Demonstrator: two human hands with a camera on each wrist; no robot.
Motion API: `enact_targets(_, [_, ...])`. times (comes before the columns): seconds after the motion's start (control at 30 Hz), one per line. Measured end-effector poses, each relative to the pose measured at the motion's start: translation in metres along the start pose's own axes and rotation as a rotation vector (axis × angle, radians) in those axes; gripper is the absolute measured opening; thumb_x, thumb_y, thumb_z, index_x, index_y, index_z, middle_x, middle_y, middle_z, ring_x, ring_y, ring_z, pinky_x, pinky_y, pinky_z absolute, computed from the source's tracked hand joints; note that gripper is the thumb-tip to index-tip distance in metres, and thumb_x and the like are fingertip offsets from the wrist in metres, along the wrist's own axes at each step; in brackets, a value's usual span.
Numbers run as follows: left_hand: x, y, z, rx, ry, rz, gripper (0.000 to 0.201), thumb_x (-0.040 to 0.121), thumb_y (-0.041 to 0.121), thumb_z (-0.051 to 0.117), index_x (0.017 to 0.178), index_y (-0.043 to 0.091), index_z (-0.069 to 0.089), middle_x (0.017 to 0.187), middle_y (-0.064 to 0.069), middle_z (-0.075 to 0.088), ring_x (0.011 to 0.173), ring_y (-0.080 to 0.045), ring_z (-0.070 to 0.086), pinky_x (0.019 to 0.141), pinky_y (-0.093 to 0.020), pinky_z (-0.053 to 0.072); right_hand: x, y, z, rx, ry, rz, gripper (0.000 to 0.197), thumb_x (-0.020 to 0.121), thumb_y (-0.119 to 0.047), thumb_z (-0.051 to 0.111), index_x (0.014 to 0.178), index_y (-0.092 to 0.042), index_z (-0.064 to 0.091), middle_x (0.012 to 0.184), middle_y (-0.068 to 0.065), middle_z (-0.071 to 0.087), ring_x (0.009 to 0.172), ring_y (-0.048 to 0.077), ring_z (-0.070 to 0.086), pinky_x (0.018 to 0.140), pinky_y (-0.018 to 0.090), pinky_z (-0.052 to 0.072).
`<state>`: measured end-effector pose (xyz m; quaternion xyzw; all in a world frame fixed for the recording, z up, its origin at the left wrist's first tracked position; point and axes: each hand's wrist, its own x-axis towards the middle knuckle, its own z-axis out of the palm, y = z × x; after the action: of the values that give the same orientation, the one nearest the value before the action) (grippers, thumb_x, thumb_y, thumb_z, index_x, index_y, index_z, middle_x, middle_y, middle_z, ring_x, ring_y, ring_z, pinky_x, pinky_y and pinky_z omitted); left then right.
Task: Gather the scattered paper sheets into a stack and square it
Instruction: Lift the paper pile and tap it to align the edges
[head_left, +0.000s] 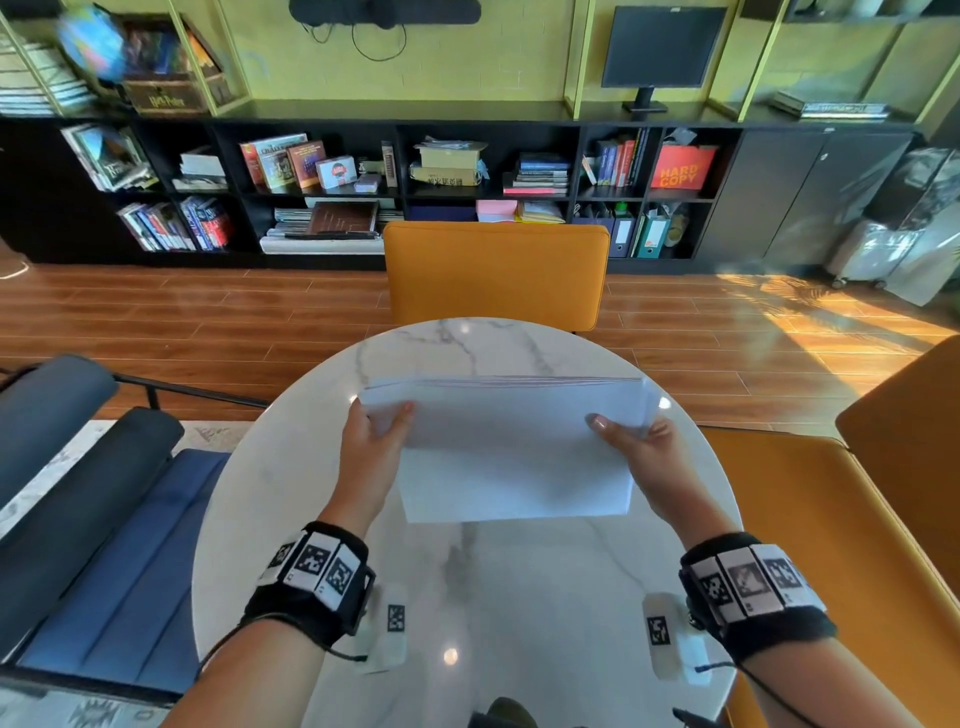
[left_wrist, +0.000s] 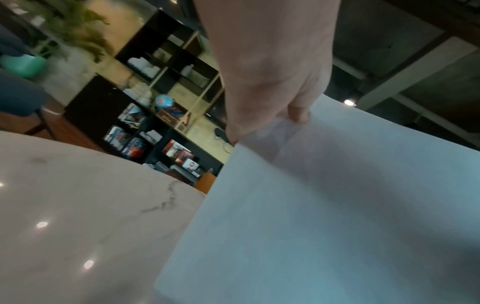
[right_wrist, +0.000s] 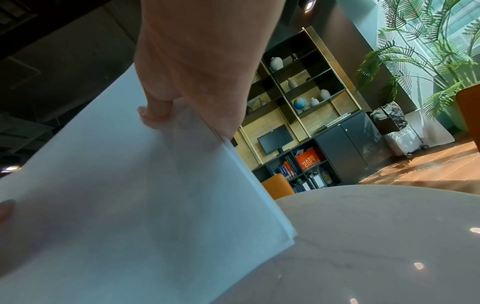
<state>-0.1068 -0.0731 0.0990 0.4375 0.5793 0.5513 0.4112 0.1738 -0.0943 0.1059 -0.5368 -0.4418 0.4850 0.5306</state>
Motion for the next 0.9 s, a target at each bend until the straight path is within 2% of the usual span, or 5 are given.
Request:
enact_targets(0.2, [-0.012,-0.014,0.016,0.074,0.053,0.020,0.050,0.089,0.026,0.062,0.132,0.010,0.041,0.121,-0.003,0.057,0.115,-0.019,0.055,0.103,-0.038,0.043,0.004,0.031,-0.003,0.080,0.027,-0.048,0.045,0.076,-0.021,0.077,0.118,-0.024,0.059,0.115,0.006,0.072,0.108,0.022,0.068,0.092,0.039,0.051])
enact_targets(0.4, [-0.014,-0.037,0.026,0.153,-0.015,-0.080,0.047,0.095,0.020,0.051,0.139,0.014,0.037,0.128,-0.006,0.055,0.121,-0.024,0.054,0.104,-0.043,0.043,0.007,0.062,0.010,-0.077,0.205,0.023,0.022,0.082,-0.018,0.071,0.103,-0.014,0.067,0.090,0.003,0.072,0.086,0.022,0.067,0.078,0.033,0.048])
enact_targets(0.63, [-0.008,-0.029,0.013,0.095,0.021,-0.004,0.037,0.092,0.023,0.058,0.125,0.015,0.042,0.122,-0.005,0.057,0.113,-0.022,0.056,0.101,-0.041,0.045,0.005,0.050,-0.005,0.007,0.149,-0.034,0.043,0.078,-0.015,0.075,0.117,-0.017,0.057,0.103,0.000,0.068,0.092,0.013,0.065,0.087,0.029,0.050])
enact_targets(0.8, [-0.014,-0.047,0.009,0.161,-0.041,-0.048,0.043,0.094,0.022,0.053,0.133,0.014,0.037,0.129,-0.009,0.054,0.121,-0.025,0.053,0.106,-0.049,0.042,0.000,0.067,0.003,-0.050,0.138,0.001,0.020,0.085,-0.015,0.067,0.106,-0.016,0.065,0.102,0.001,0.071,0.101,0.014,0.067,0.101,0.038,0.048])
enact_targets(0.9, [-0.013,-0.037,0.016,0.162,0.024,-0.005,0.043,0.096,0.018,0.050,0.135,0.008,0.037,0.127,-0.009,0.055,0.121,-0.023,0.052,0.105,-0.037,0.042,0.005,0.062,0.006,-0.051,0.194,-0.008,0.011,0.085,-0.026,0.068,0.096,-0.024,0.068,0.098,0.002,0.074,0.100,0.022,0.069,0.095,0.046,0.052])
